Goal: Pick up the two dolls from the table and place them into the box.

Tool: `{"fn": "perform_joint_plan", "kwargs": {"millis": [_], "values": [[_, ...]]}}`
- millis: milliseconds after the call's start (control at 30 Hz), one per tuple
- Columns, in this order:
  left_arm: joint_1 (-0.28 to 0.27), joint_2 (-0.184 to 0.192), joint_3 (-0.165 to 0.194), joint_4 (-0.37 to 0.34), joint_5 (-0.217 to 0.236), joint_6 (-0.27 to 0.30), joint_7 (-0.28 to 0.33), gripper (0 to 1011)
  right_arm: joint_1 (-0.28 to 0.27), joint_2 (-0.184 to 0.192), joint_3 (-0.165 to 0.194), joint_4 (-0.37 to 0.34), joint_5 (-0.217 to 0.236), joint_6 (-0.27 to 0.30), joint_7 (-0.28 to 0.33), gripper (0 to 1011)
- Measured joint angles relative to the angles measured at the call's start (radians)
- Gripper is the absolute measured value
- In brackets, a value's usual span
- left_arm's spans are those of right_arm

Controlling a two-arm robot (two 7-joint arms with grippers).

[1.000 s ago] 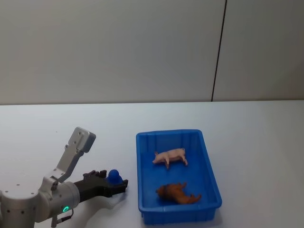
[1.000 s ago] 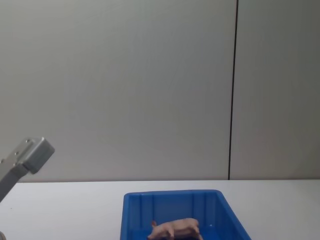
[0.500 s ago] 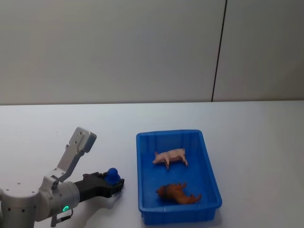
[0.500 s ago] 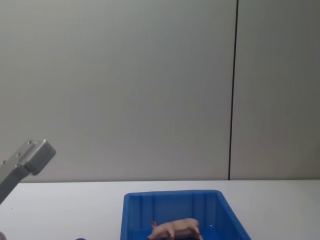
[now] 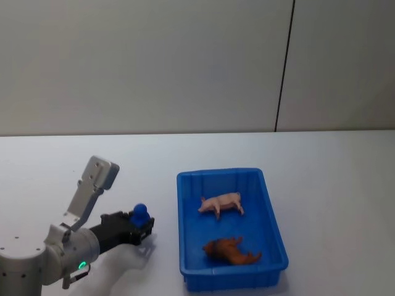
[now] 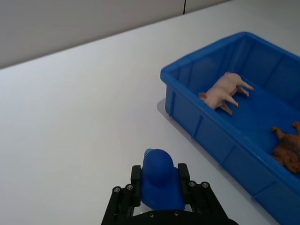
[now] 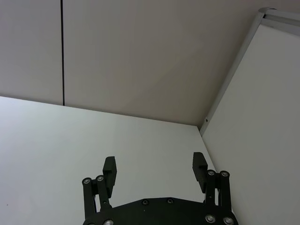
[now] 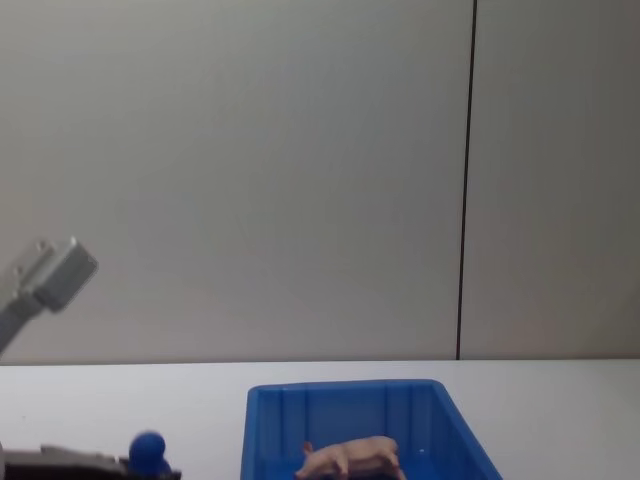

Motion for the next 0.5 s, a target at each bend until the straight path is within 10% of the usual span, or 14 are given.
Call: {"fn": "perform_joint_plan", "kwargs": {"millis": [500], "values": [[0.012,0.04,-0.04,-0.181,-0.012,-0.024,0.079,382,0.0,0.0,0.0,0.0,0.0,0.0,0.0,1001]]}}
